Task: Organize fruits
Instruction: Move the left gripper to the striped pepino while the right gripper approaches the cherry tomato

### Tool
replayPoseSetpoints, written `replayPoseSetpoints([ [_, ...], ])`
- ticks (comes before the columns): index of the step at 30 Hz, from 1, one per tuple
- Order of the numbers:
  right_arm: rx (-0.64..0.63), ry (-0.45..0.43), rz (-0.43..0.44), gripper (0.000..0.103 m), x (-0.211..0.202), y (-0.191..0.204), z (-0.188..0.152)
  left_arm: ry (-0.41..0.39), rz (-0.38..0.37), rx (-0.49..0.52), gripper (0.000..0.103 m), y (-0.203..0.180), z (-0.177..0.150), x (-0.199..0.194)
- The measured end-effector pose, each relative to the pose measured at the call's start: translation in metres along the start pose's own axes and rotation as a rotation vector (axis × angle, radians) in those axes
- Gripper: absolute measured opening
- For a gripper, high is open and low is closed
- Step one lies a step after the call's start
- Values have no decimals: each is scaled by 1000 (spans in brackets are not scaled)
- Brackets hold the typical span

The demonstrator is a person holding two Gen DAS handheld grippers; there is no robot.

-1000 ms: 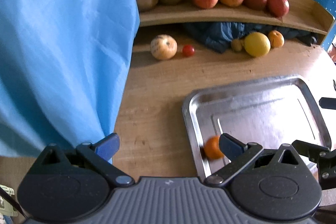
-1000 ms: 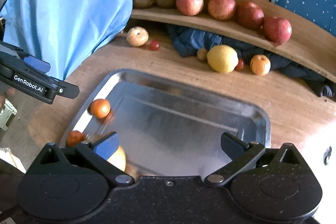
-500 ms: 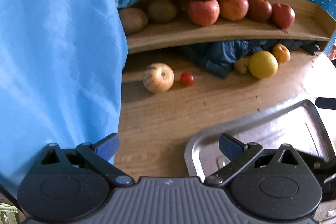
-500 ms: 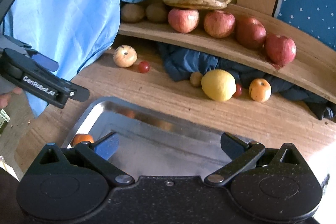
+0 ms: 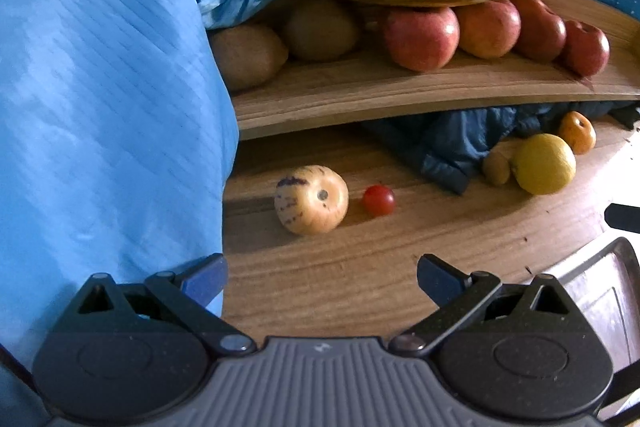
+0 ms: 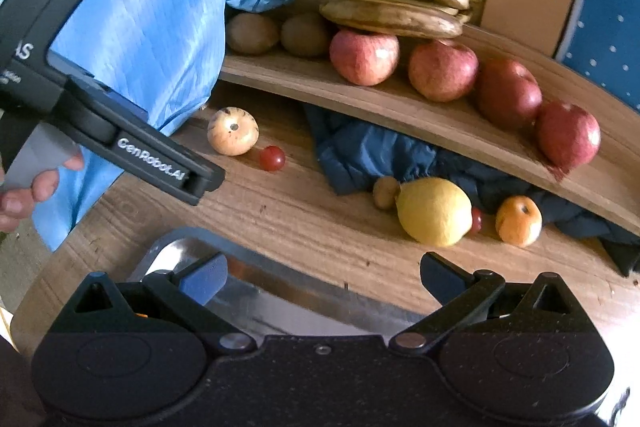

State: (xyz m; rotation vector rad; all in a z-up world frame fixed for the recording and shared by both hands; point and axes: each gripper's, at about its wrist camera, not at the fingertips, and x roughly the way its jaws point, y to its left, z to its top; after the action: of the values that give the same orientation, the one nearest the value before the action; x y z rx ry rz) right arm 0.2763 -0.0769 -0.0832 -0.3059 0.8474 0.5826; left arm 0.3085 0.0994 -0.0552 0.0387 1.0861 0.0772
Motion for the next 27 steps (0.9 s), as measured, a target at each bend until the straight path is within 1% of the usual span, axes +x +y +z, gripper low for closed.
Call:
replayPoseSetpoints([
  [9, -39, -1, -6, 102, 31, 4, 15, 1, -58, 12, 102, 5, 17, 25],
  [14, -54, 7, 4, 102, 49, 6, 25, 12, -50, 7, 102, 8, 25, 37],
  [19, -73, -3, 8, 102, 64, 10, 33, 21, -25, -41, 102, 16, 28, 48],
  [23, -93, -4, 23, 97, 74, 15, 38, 5, -36, -82, 102, 23, 28, 49],
  [27, -102, -13, 41, 89, 82, 21, 43, -1, -43, -103, 96, 29, 25, 48],
])
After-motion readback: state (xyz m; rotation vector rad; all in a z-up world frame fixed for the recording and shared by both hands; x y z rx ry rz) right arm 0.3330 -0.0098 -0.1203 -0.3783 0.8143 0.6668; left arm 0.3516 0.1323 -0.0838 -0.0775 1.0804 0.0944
